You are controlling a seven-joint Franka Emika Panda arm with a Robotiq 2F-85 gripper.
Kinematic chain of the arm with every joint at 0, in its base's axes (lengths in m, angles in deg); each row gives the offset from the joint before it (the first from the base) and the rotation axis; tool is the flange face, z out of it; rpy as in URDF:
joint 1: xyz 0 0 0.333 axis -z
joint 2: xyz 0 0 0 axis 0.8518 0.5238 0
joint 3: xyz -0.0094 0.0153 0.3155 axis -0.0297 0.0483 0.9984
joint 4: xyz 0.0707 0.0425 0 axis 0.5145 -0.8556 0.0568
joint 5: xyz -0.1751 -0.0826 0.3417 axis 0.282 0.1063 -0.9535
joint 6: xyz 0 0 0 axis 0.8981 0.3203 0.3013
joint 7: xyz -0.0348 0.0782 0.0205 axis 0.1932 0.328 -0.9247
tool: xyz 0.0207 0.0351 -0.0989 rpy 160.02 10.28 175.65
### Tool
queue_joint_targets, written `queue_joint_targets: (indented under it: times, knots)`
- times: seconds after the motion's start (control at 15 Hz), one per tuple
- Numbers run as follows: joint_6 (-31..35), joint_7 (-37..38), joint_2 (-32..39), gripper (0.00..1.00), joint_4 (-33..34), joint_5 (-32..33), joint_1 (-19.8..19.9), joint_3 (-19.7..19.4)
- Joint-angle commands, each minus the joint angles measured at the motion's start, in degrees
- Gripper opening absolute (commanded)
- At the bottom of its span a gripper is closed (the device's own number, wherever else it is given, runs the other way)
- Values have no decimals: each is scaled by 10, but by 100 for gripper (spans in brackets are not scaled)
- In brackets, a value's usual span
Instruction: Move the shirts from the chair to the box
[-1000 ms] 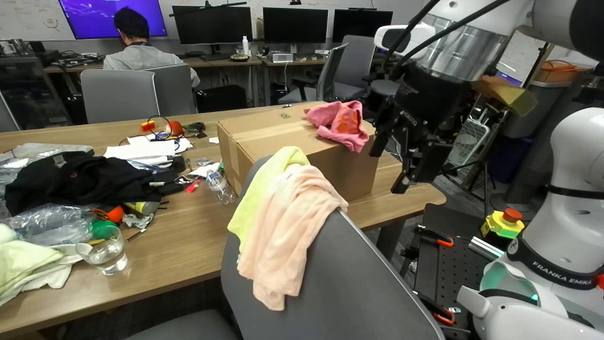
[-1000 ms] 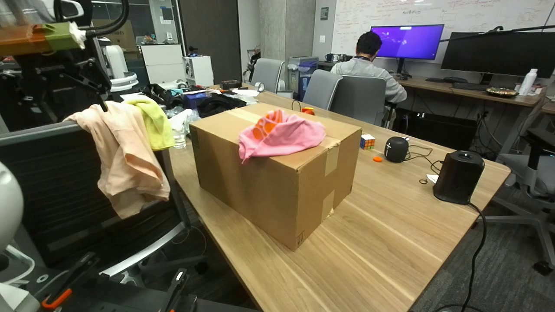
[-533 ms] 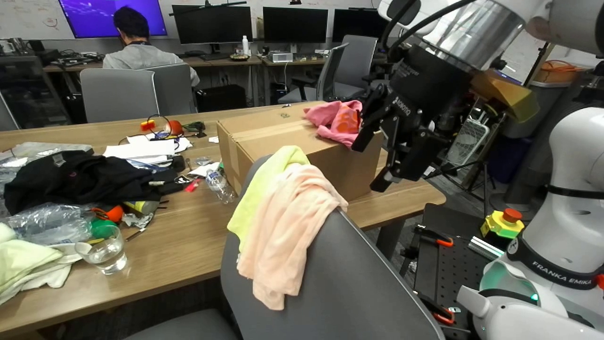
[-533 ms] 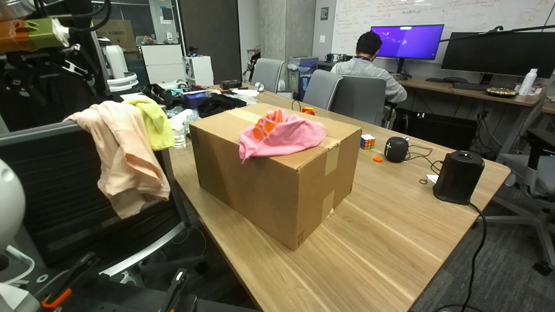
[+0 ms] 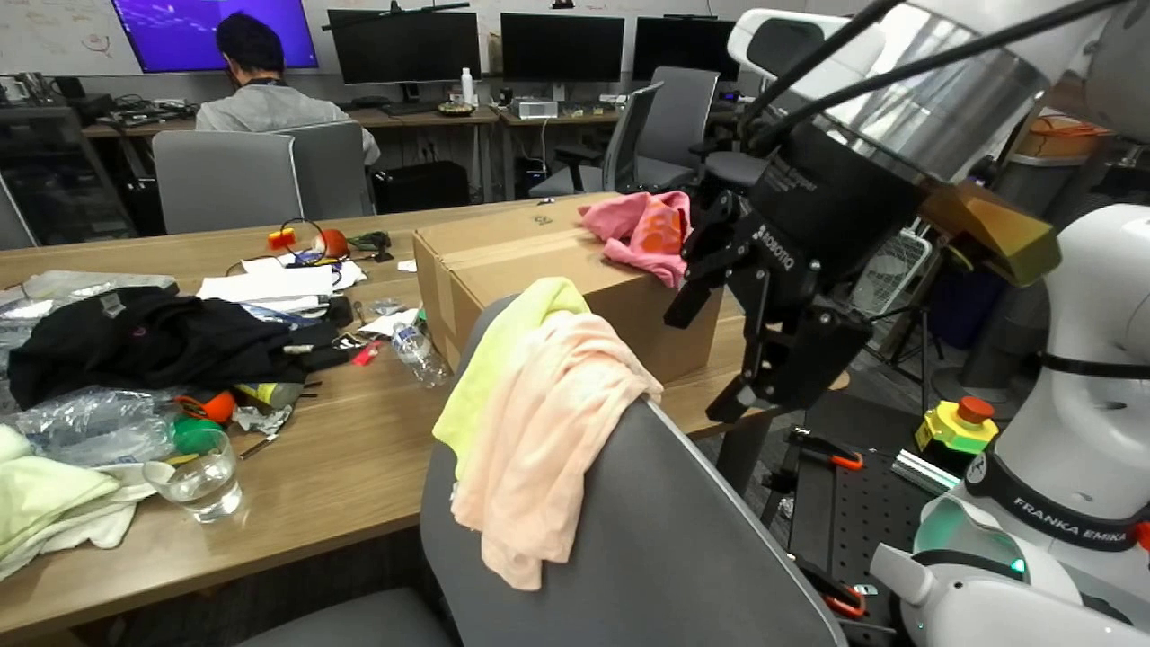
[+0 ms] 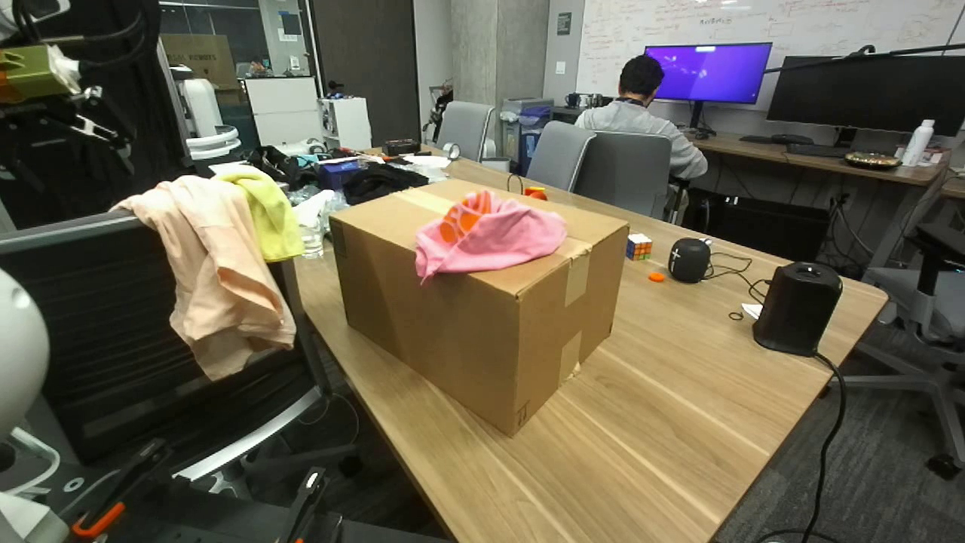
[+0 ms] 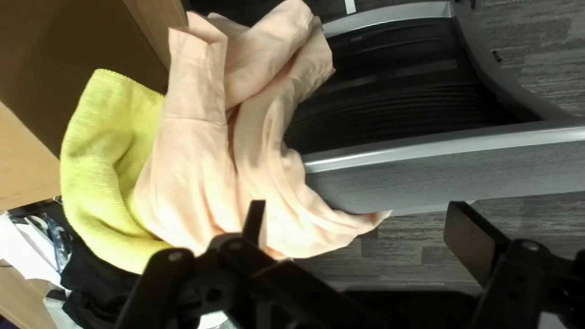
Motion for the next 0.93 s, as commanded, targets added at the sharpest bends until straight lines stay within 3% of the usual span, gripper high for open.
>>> queue_joint_targets:
  times: [0.0,0.4,0.87]
  knots:
    - [34,34,25,100,1,-6,-12,34]
    - [86,81,60,100,1,20,1,88]
    - [144,125,77,100,0,68,49,102]
